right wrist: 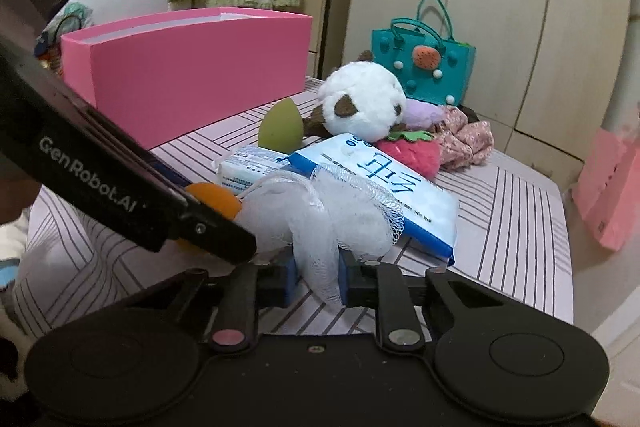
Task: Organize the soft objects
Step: 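Grasp the orange sponge with the left gripper while the right gripper grasps the white mesh puff, then carry the orange sponge and mesh puff together over the pink box, then open both grippers to drop the sponge and puff into the box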
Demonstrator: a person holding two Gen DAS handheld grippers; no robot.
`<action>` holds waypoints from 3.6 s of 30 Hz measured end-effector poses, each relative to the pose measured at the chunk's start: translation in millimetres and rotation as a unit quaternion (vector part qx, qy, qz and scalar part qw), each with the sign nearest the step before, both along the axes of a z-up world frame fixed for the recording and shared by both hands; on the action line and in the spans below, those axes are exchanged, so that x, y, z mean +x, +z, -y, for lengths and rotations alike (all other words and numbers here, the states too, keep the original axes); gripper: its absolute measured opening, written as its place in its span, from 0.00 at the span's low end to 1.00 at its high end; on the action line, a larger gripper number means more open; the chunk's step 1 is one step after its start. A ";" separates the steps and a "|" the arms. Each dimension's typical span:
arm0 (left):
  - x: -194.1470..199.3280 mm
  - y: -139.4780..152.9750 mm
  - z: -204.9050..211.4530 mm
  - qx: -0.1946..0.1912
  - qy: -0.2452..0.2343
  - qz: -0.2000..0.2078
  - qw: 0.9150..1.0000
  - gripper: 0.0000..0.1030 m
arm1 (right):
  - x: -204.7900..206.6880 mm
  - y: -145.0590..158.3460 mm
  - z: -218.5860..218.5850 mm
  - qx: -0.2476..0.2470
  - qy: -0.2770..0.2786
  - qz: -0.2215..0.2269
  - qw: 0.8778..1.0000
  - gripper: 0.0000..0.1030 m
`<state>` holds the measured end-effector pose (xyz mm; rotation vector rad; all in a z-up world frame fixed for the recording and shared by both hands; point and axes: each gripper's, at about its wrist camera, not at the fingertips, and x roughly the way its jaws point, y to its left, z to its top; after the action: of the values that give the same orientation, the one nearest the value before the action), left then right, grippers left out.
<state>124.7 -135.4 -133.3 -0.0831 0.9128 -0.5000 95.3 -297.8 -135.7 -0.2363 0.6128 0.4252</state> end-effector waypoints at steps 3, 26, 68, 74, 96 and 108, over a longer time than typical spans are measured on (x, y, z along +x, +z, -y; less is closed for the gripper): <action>-2.6 0.9 0.3 -0.002 -0.002 0.000 1.000 0.40 | 1.1 1.3 1.6 0.012 -0.014 -0.012 1.000 0.19; -23.6 33.6 -42.2 0.023 -0.057 -0.024 0.998 0.37 | -11.6 36.5 -4.2 0.071 -0.061 -0.138 0.986 0.17; -0.9 154.2 -188.3 0.036 -0.054 0.050 0.997 0.37 | 28.6 177.0 -158.7 0.034 0.099 -0.100 0.989 0.17; 50.6 158.0 -204.1 0.008 -0.010 0.066 0.998 0.37 | 65.7 183.4 -191.5 -0.019 0.110 -0.056 0.992 0.17; 234.6 68.8 -205.5 0.012 0.126 -0.070 0.990 0.38 | 228.7 91.5 -263.6 -0.206 0.179 -0.159 0.949 0.17; 254.9 40.1 -200.6 0.031 0.134 -0.114 0.984 0.38 | 242.4 84.3 -253.0 -0.193 0.147 -0.136 0.960 0.19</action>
<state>379.6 65.2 -93.3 -0.2067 1.1223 -0.2122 337.7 -44.8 -51.5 -0.6555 0.9376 0.6287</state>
